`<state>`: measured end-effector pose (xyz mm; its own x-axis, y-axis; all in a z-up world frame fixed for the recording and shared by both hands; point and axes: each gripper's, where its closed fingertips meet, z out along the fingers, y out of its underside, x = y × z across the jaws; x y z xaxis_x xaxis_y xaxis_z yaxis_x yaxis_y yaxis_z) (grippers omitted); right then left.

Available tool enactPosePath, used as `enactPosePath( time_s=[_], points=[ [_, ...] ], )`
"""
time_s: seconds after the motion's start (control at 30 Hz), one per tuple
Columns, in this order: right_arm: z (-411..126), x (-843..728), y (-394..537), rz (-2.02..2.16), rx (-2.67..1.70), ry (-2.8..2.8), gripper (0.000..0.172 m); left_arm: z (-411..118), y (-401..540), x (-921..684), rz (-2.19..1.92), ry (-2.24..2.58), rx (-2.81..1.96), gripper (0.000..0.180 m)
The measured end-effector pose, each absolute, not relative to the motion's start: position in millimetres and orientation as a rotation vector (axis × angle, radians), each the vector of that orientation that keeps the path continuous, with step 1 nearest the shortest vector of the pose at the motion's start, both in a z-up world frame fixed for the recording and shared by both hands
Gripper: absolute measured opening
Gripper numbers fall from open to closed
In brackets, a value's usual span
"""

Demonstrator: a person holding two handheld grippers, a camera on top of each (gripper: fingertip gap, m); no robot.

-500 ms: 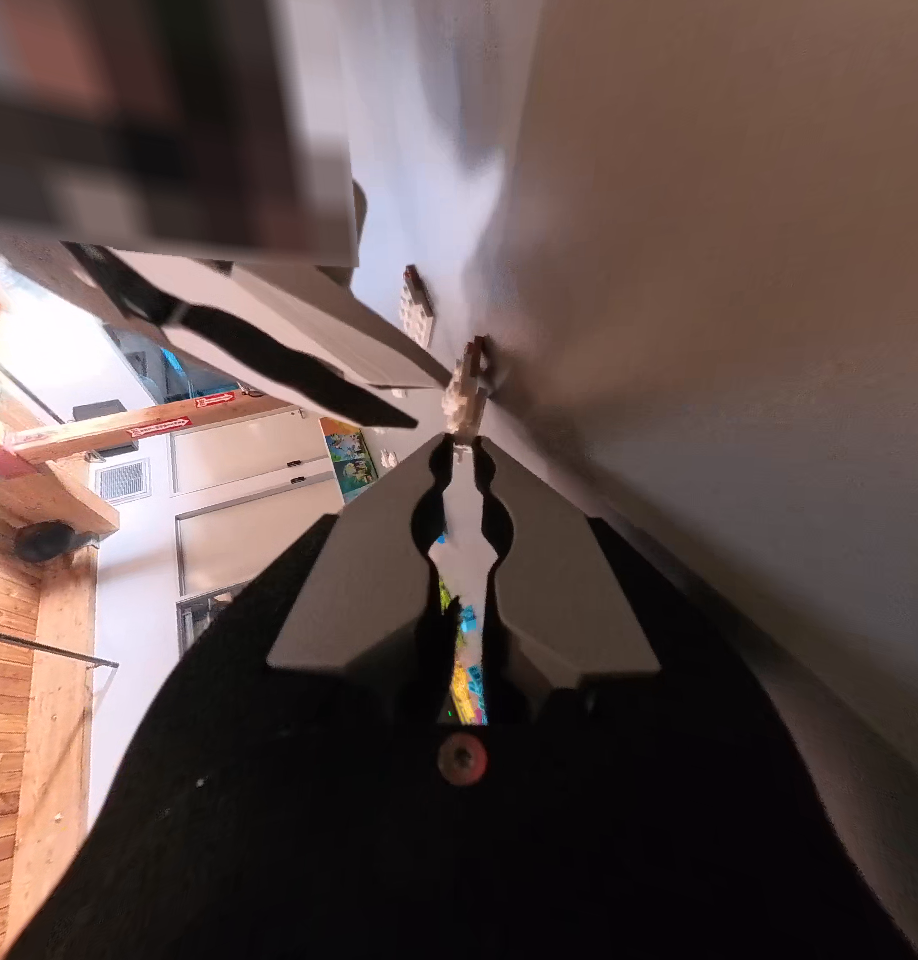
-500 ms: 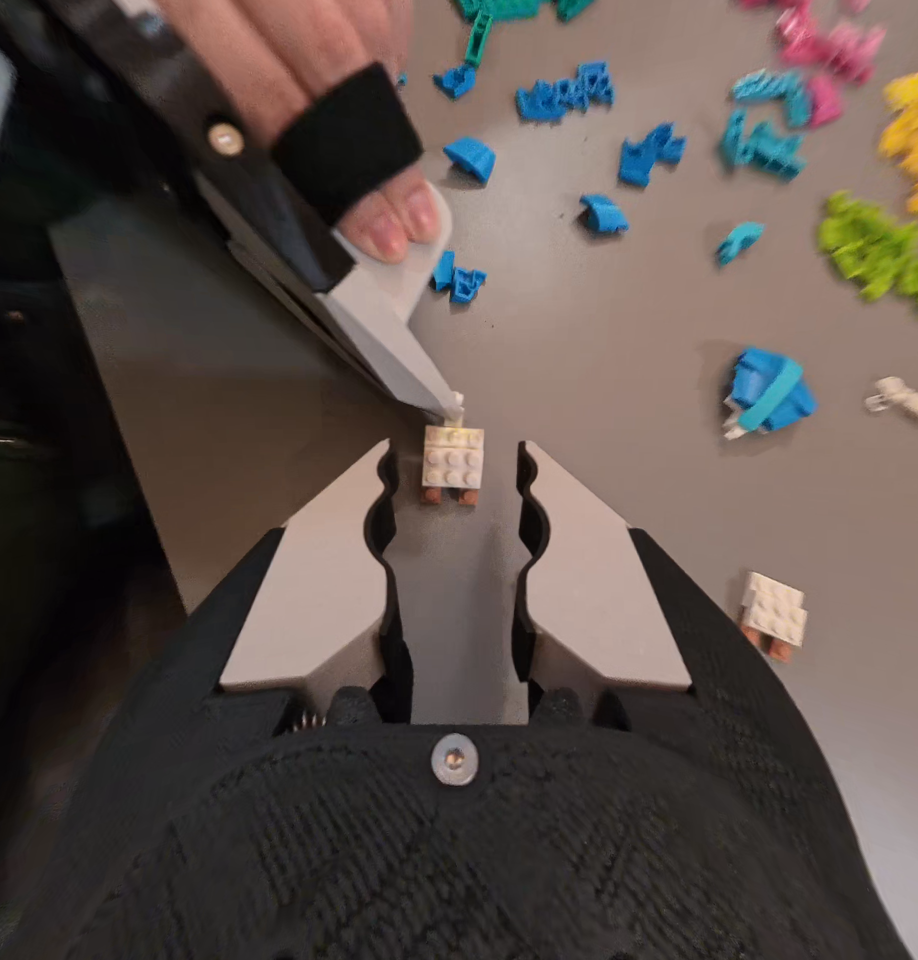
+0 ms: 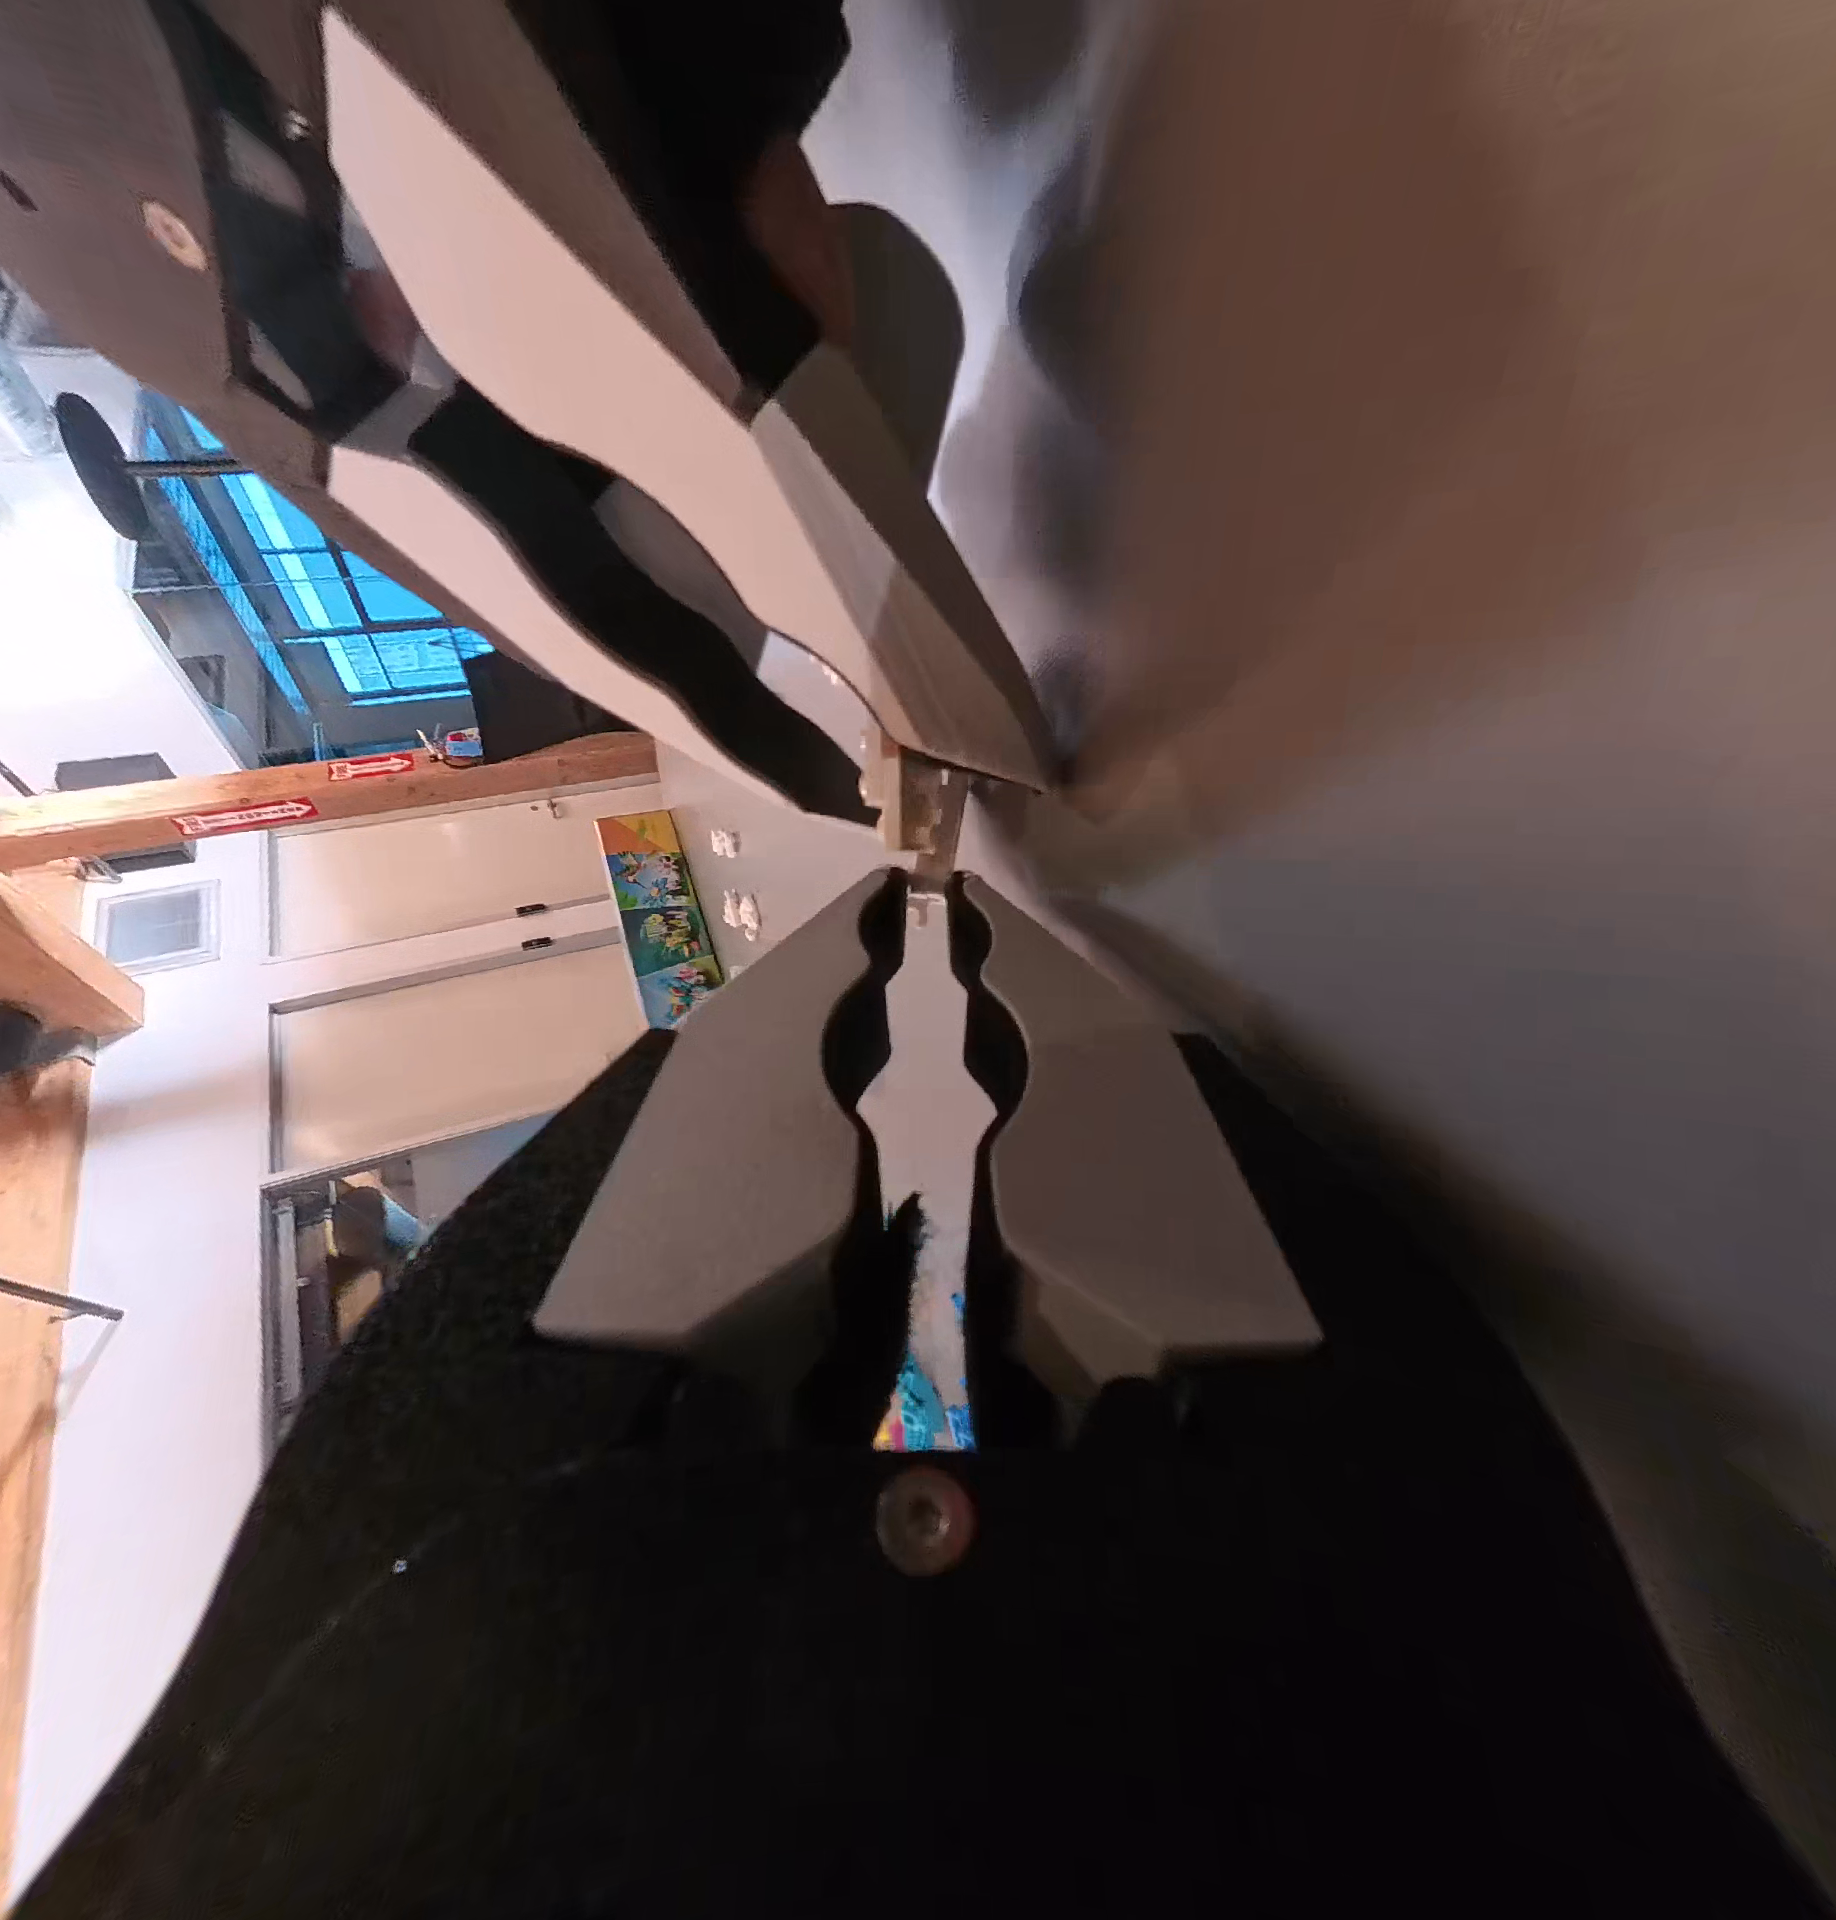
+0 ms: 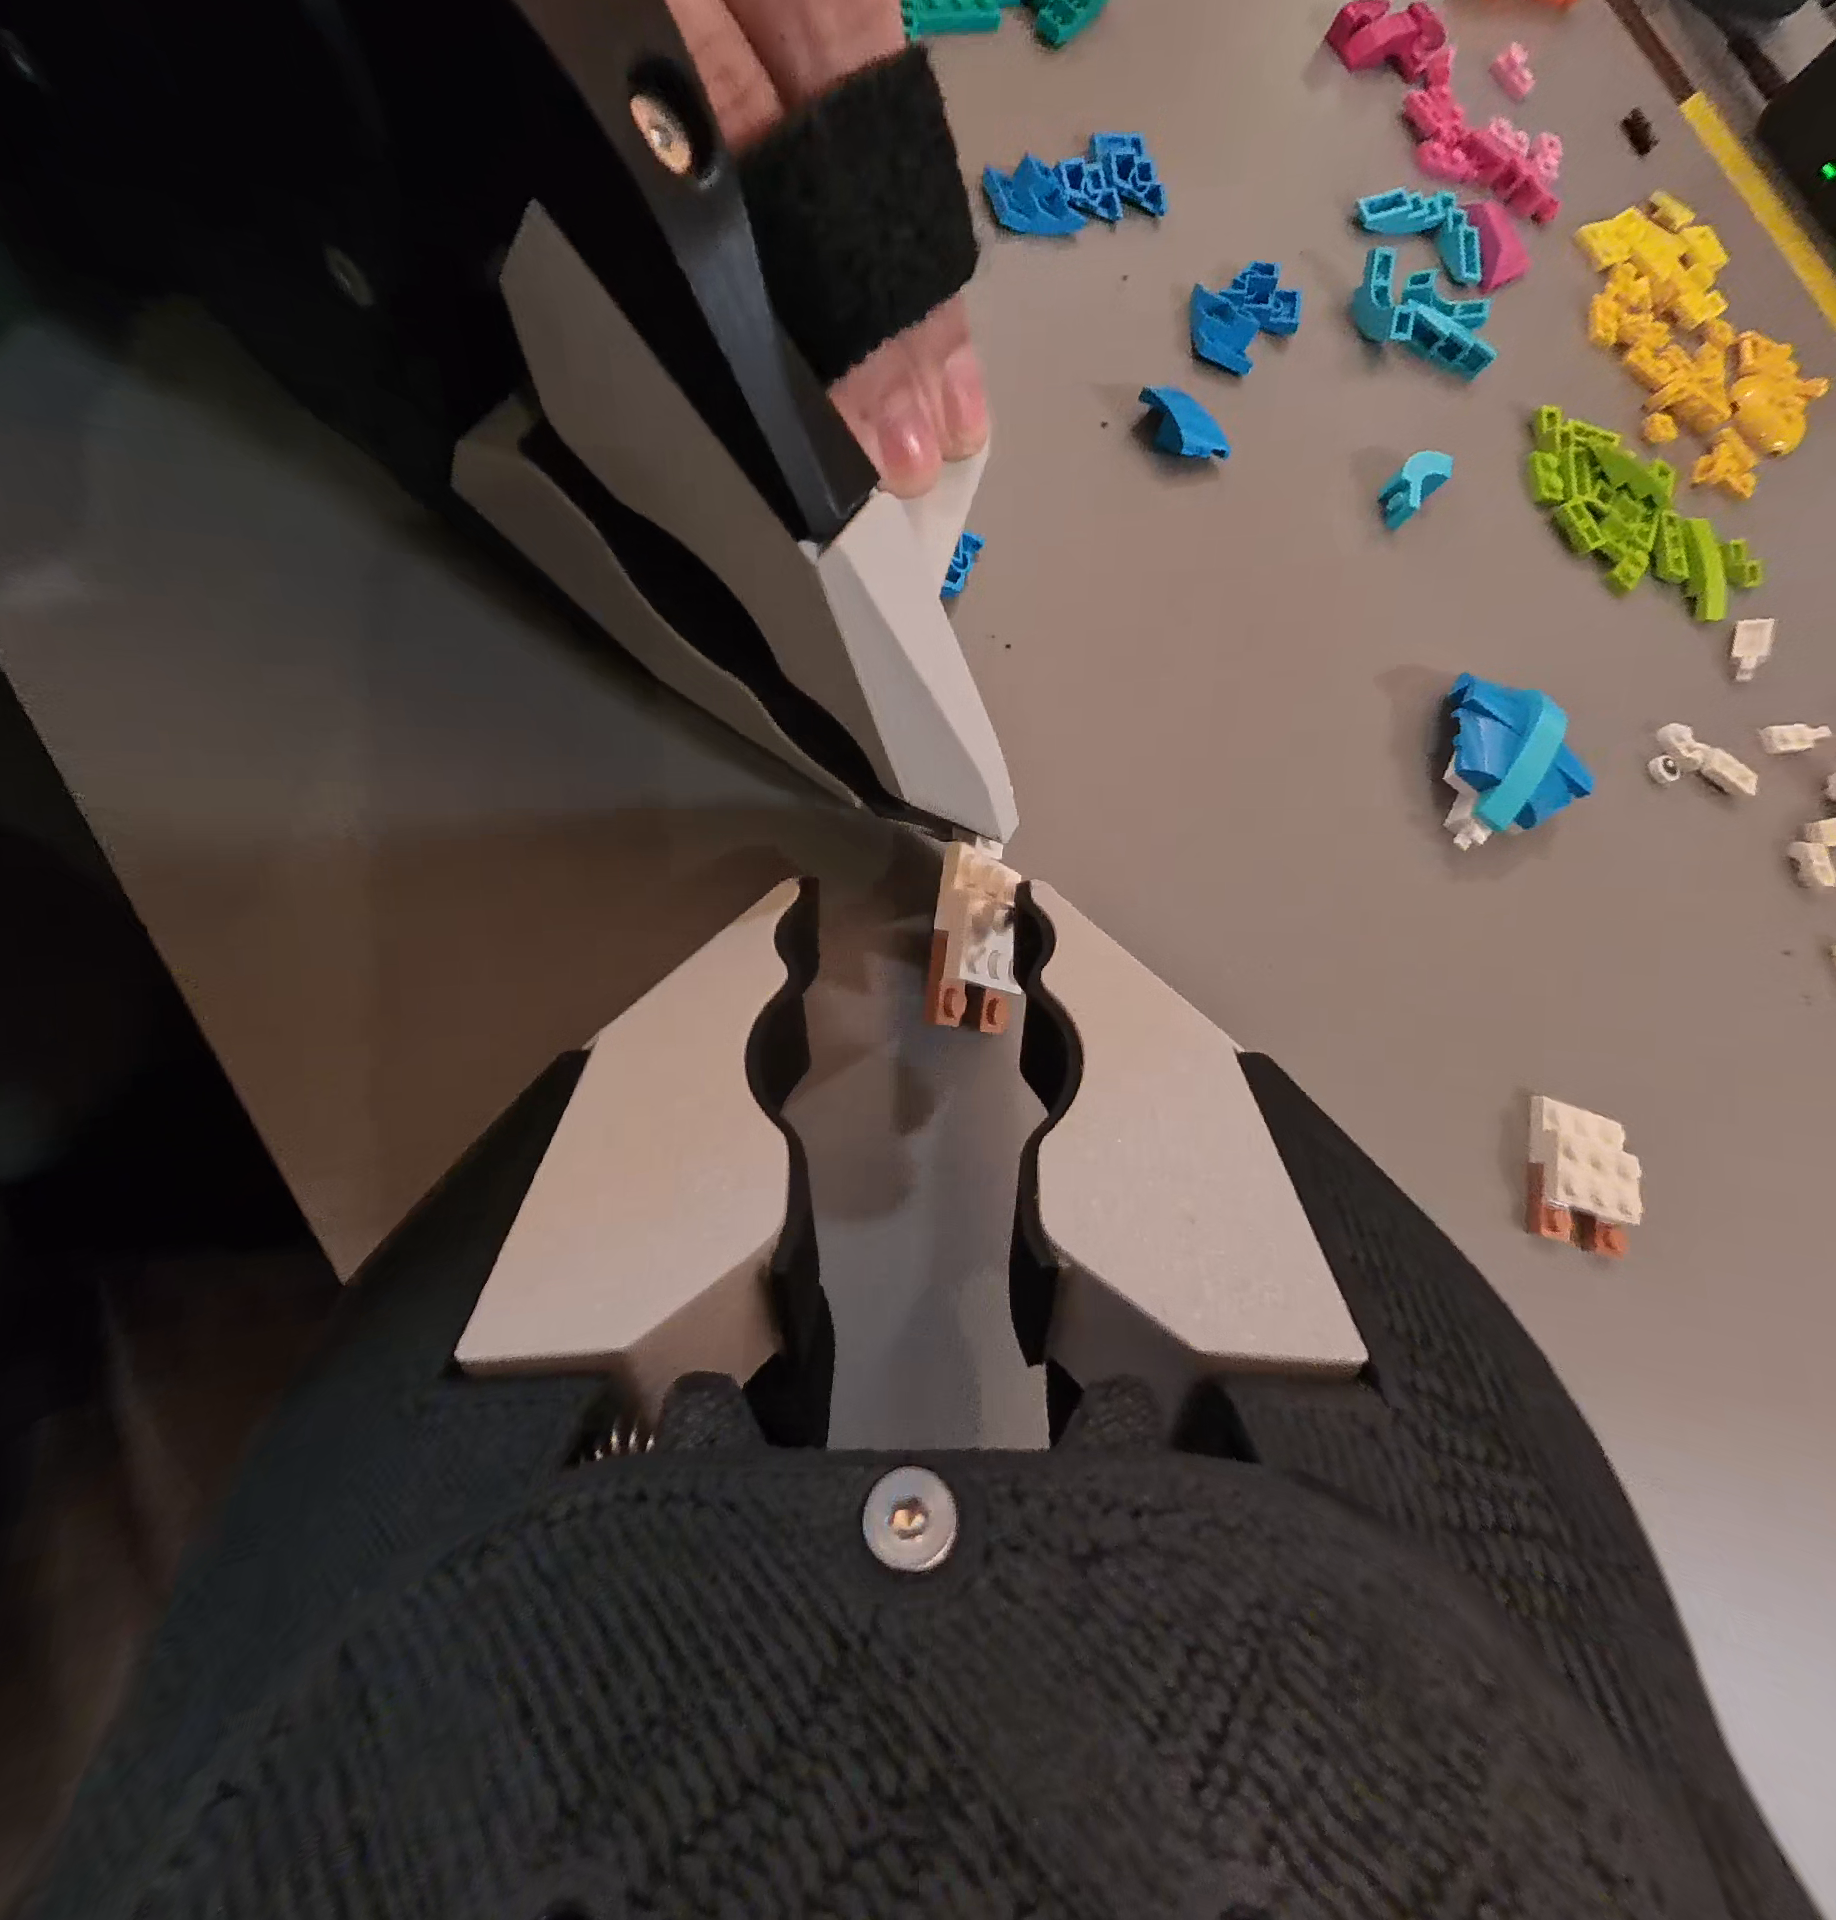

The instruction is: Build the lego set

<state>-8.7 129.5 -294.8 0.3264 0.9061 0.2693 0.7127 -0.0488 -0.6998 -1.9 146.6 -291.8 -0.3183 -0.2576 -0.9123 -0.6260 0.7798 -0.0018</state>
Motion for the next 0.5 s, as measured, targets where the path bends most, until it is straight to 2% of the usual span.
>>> enactPosePath(
  time_s=[0.27,0.5],
  points=[
    [-296.2,-9.4,135.1,0.303,-1.790,-1.445,0.025,-295.0,147.8,-4.5,0.260,1.888,-0.880,0.006],
    [-297.6,-10.4,135.5,0.399,-1.788,-1.472,0.019,-298.0,144.0,-5.9,-0.049,1.845,-1.147,0.005]
  ],
)
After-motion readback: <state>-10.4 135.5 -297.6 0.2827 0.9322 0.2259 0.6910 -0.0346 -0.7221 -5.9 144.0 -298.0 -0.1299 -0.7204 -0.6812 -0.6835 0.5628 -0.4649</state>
